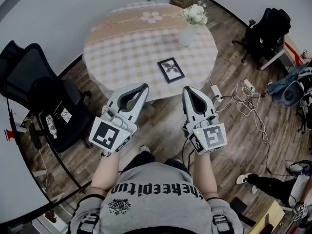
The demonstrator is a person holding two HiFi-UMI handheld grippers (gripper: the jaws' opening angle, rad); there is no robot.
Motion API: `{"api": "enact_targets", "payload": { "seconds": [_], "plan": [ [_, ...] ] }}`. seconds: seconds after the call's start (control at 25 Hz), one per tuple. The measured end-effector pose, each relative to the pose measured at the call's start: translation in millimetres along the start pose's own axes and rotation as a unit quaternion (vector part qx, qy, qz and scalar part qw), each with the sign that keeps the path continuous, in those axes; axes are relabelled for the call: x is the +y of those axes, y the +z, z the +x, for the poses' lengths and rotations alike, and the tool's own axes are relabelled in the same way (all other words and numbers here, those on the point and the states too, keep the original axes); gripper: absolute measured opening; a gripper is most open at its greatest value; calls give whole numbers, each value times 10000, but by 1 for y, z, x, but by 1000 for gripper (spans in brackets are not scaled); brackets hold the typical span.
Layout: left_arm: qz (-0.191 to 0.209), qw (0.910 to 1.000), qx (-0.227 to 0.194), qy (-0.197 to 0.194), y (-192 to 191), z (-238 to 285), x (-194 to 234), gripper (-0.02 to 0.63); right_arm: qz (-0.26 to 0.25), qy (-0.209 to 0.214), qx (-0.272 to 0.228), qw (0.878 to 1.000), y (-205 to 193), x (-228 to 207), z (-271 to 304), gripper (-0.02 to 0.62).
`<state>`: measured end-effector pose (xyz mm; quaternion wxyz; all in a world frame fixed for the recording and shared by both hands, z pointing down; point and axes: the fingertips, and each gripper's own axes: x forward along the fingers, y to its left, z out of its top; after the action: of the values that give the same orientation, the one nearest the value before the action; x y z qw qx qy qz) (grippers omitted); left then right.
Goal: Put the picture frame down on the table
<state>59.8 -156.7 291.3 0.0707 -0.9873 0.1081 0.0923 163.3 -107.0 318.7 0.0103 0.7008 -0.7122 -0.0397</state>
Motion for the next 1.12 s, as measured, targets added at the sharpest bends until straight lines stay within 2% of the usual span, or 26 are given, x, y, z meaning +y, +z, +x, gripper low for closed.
{"api": "enact_targets", "payload": {
  "seconds": [0.68,1.12],
  "plan": [
    [-49,9975,-36,698,16,-3,-68,15,60,554,-54,9984,11,-16,-64,6],
    [7,9959,-17,908,24,-9,-117,15,123,755,-61,9971,10,-22,-108,6]
  ]
}}
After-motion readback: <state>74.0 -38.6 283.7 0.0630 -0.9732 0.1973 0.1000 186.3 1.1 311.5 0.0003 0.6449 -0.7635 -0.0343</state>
